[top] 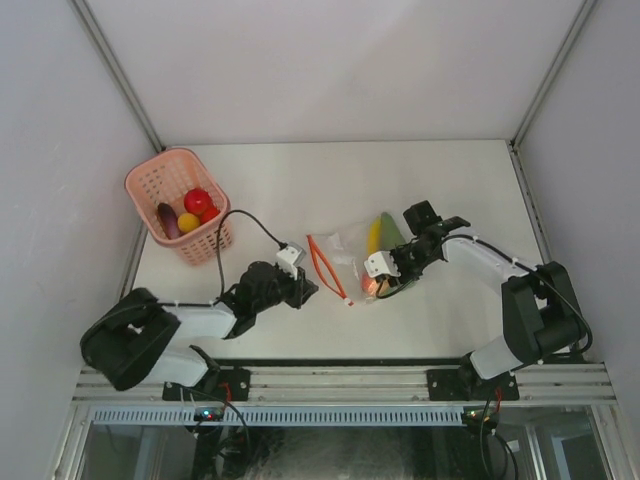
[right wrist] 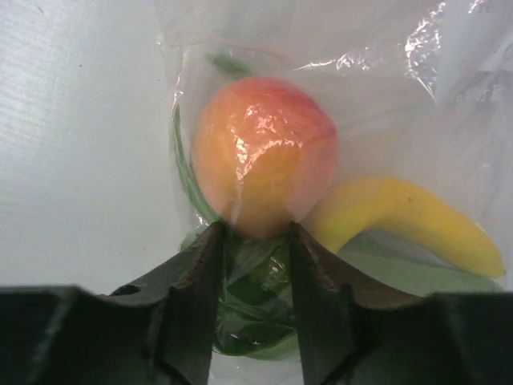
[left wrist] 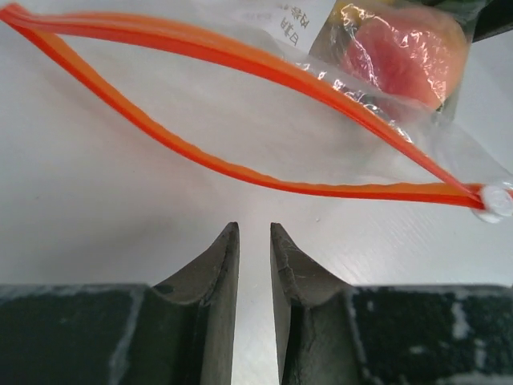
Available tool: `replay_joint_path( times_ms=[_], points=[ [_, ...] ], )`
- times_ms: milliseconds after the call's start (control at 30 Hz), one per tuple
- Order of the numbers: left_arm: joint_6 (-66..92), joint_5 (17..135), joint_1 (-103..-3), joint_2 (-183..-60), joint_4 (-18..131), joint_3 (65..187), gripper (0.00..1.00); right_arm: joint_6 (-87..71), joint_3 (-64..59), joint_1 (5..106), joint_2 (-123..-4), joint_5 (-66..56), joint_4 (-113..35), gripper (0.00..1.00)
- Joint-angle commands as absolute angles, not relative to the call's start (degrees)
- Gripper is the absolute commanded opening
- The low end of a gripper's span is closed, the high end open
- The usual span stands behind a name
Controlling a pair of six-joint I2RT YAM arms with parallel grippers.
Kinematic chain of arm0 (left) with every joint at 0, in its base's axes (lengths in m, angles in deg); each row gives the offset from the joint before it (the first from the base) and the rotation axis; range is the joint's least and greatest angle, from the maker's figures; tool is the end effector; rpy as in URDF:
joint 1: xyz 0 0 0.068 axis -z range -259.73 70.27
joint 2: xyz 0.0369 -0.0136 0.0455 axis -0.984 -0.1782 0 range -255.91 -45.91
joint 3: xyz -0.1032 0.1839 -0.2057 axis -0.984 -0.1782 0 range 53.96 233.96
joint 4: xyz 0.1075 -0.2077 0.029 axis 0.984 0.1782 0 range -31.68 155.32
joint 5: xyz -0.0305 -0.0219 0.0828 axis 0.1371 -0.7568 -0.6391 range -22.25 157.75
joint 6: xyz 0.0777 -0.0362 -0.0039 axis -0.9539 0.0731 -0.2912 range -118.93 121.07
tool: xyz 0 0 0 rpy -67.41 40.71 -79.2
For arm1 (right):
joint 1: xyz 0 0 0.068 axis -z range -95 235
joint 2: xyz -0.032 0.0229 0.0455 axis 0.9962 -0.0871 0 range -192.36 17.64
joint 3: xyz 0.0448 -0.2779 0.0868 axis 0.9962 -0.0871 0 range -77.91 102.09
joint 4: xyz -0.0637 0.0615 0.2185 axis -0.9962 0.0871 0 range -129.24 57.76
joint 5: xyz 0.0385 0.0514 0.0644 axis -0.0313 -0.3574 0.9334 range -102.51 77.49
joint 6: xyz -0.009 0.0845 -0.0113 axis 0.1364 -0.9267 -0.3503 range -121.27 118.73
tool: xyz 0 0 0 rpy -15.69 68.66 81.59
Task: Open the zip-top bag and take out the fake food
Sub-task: Pick up the fake fruit from the zipper food storage bag.
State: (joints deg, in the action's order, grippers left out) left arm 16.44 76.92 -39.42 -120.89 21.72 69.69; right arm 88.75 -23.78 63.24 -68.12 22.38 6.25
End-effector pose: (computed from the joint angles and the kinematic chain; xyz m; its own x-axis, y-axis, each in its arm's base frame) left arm 0.1795 -0.1681 0.1769 -0.4821 0.0659 -0.8736 0.6461 0.7002 -0.3038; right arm 0.2122 0.1312 0.2036 0.4228 -0.7144 -0.5576 -0.9052 -0.3617 -0.2231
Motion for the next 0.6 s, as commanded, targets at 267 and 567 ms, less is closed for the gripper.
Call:
replay_joint_path(
  times_ms=[267,567],
  points=[
    [14.6,77.5,-38.6,-130.9,2.0,73.9,0.28,81.1,-23.9,60.7,-70.8,17.1,-2.1,0.00],
    [13.3,79.2,-38.6,-120.4,1.4,67.0,0.40,81.3,-23.9,61.1,-68.7,20.1,-1.3,0.00]
  ],
)
